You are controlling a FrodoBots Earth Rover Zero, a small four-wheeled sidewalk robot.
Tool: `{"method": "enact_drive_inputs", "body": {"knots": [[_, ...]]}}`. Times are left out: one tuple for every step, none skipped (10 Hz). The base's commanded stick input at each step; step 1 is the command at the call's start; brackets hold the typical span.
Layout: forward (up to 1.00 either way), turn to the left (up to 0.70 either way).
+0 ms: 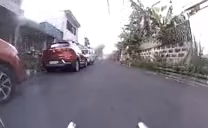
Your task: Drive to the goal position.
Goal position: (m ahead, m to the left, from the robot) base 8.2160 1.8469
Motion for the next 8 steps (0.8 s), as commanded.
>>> {"method": "enact_drive_inputs", "body": {"knots": [[0.7,0.0],[0.7,0.0],[0.7,0.0],[0.7,0.0],[0.7,0.0],[0.7,0.0],[0.7,0.26],[0.7,0.14]]}}
